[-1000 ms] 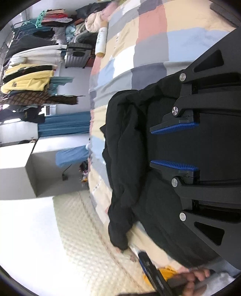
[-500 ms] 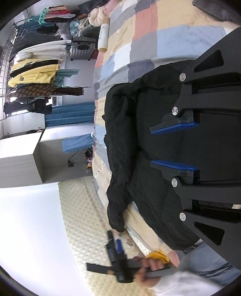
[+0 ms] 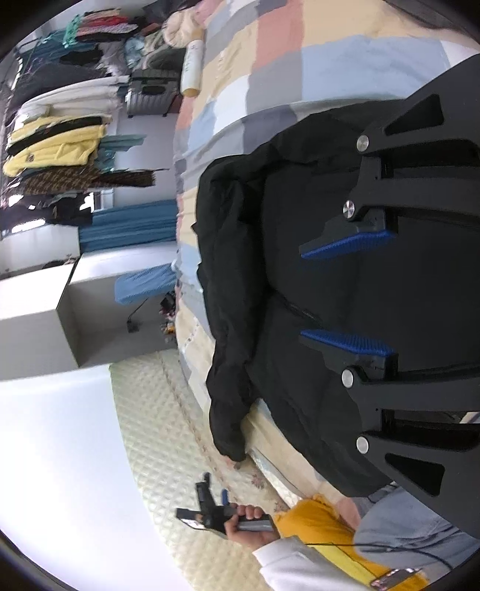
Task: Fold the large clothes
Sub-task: 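Grasp the other sleeve cuff with the left gripper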
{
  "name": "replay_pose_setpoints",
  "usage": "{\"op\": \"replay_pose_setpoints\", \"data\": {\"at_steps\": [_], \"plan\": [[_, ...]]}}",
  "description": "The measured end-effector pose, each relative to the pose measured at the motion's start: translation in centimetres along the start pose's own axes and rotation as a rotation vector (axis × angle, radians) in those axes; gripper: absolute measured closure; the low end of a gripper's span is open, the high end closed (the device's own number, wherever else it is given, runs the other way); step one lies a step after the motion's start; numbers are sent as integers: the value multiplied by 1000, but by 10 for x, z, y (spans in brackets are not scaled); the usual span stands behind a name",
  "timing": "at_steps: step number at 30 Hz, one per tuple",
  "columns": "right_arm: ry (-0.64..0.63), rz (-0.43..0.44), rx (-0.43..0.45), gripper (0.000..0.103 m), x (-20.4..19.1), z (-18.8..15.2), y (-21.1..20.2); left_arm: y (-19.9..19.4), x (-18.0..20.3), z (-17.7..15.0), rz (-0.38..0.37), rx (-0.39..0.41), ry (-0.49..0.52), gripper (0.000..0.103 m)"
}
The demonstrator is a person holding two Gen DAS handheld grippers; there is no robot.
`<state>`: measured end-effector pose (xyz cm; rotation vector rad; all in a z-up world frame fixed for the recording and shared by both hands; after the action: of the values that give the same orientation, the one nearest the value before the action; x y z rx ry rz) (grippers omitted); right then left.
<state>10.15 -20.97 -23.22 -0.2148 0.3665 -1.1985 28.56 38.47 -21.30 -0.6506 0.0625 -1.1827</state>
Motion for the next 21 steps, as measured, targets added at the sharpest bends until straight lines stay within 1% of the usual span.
{"op": "replay_pose_setpoints", "data": {"at_steps": [1, 3, 4, 6, 7, 10, 13, 15, 18, 21], "plan": [[-1, -13, -6, 54, 2, -1, 3, 15, -14, -3, -10, -28, -59, 17], [4, -40, -24, 45, 4, -4, 14, 36, -34, -7, -32, -51, -147, 17], [12, -48, -30, 43, 6, -5, 18, 48, -43, -9, -32, -59, -174, 16], [37, -68, -50, 29, 9, -8, 30, 71, -54, -11, -30, -76, -207, 14], [45, -77, -60, 27, 10, -10, 35, 85, -62, -10, -32, -86, -231, 14], [85, -107, -101, 26, 14, -15, 51, 128, -89, -12, -38, -108, -345, 14], [102, -156, -104, 20, 15, -10, 64, 159, -102, -6, -87, -99, -450, 13], [105, -178, -109, 20, 16, -9, 72, 177, -112, -4, -92, -89, -480, 13], [129, -211, -143, 20, 18, -11, 90, 203, -121, -7, -89, -82, -524, 13], [145, -234, -176, 20, 20, -14, 103, 218, -120, -9, -136, -60, -572, 14]]}}
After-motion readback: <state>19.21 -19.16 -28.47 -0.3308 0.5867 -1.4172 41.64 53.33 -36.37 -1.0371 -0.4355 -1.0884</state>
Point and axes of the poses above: each gripper's, at about its wrist camera, not at the fingertips, and y roughly the way its jaws point, x to its right, z to its top, the point moved 9 cm from there along y, roughly the way its jaws point, and after that the axes turned 10 degrees about x, right-handed, at the moved point
